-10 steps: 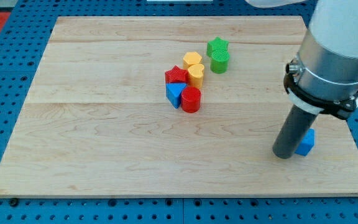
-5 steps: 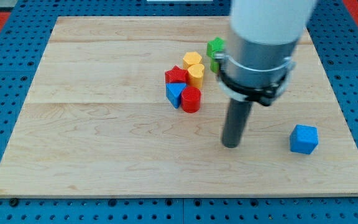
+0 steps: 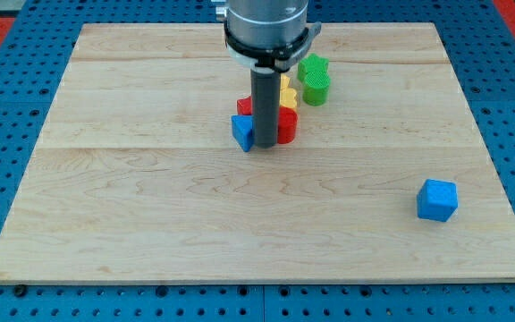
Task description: Separate the group of blocks
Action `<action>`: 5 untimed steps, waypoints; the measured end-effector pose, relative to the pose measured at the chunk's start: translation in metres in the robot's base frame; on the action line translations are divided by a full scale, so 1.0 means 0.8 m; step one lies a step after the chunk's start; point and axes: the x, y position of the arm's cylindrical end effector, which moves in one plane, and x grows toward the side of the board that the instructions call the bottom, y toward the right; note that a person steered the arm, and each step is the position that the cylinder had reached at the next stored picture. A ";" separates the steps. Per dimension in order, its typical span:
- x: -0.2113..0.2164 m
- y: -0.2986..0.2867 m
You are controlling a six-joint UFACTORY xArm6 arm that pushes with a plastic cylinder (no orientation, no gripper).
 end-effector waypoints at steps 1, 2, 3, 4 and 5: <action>-0.030 -0.002; -0.048 0.013; -0.061 0.018; -0.073 0.019; -0.069 0.046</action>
